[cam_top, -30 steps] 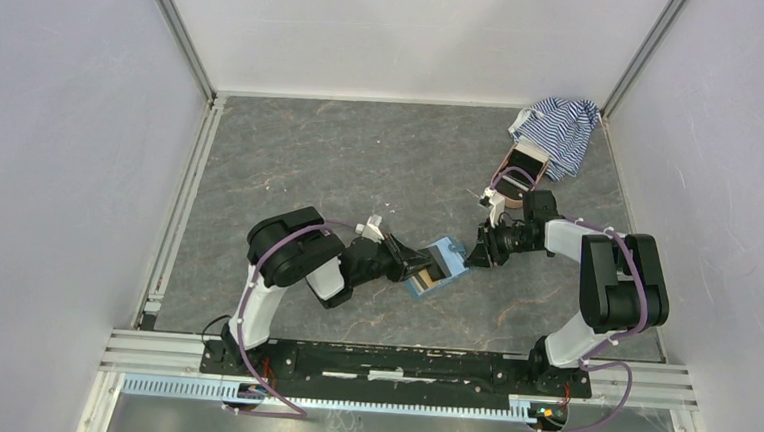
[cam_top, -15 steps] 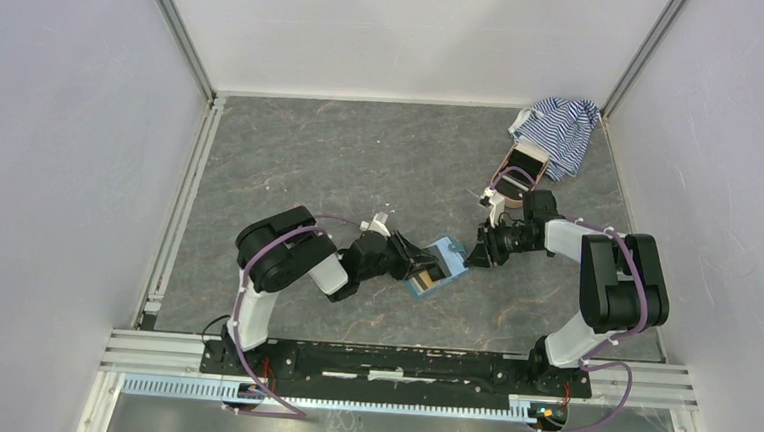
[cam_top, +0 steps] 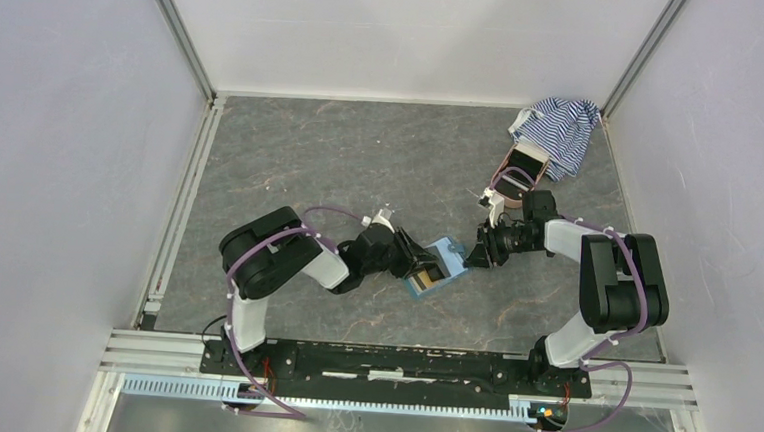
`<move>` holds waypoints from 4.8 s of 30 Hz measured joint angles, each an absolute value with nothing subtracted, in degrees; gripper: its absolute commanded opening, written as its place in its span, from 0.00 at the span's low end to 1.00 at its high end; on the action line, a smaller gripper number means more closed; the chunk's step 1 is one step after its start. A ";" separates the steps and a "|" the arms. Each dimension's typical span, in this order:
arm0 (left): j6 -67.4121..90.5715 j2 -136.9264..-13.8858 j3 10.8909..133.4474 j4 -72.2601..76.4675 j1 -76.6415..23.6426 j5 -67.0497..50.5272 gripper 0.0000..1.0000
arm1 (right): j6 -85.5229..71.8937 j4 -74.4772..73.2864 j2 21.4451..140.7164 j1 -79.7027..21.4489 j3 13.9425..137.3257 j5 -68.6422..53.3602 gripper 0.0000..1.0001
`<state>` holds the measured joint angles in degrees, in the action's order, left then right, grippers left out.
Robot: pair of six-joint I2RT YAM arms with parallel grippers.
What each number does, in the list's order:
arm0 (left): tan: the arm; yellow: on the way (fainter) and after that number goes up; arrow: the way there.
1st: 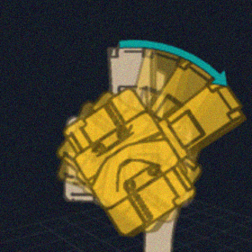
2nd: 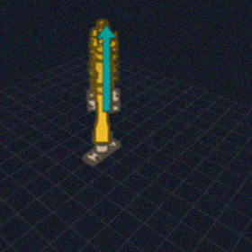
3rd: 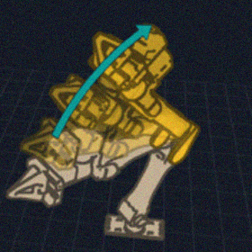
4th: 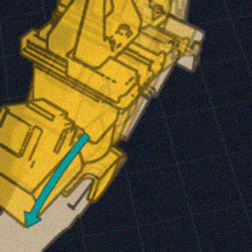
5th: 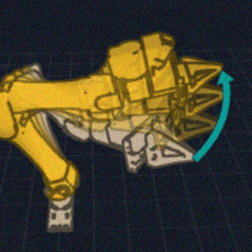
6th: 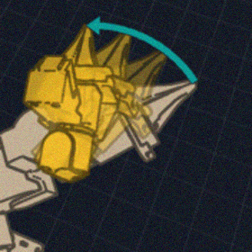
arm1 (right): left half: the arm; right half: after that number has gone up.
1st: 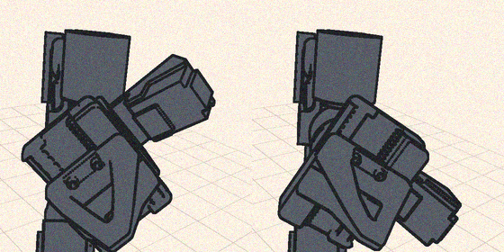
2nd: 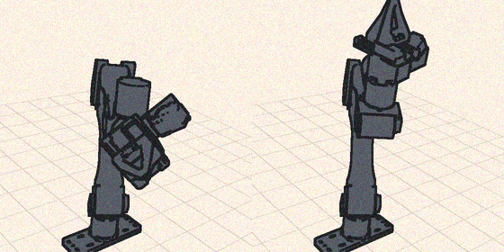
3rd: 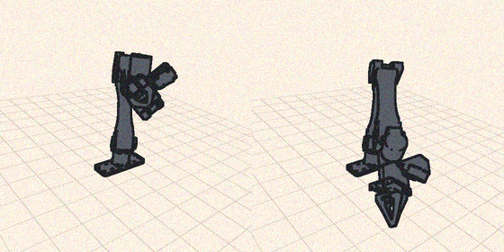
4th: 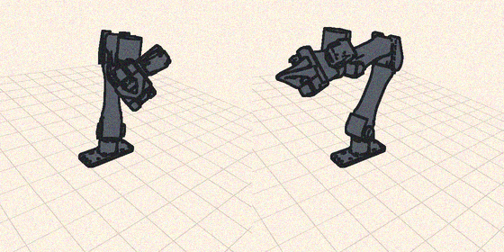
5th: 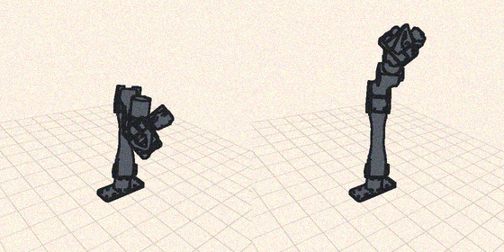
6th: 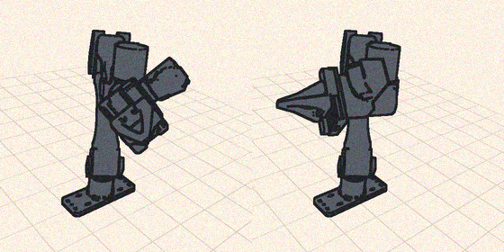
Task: Put the credit cards into the card holder
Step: Insert the credit card into the card holder.
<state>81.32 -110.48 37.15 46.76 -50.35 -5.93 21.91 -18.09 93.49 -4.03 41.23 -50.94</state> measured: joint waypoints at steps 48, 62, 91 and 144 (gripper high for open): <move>78.02 -107.42 38.74 39.07 -50.35 -6.13 0.37 | 27.22 -15.07 76.42 -14.55 38.02 -59.94 0.07; 78.06 -107.42 38.17 40.03 -49.67 -6.66 0.38 | 8.71 12.67 66.78 -30.20 20.16 -42.81 0.00; 78.15 -109.12 38.06 43.38 -49.47 -8.27 0.39 | 7.05 15.35 73.89 -43.79 22.41 -13.30 0.00; 77.89 -102.54 36.91 37.69 -48.93 -9.56 0.43 | 11.00 8.38 69.36 -30.81 26.35 -19.20 0.11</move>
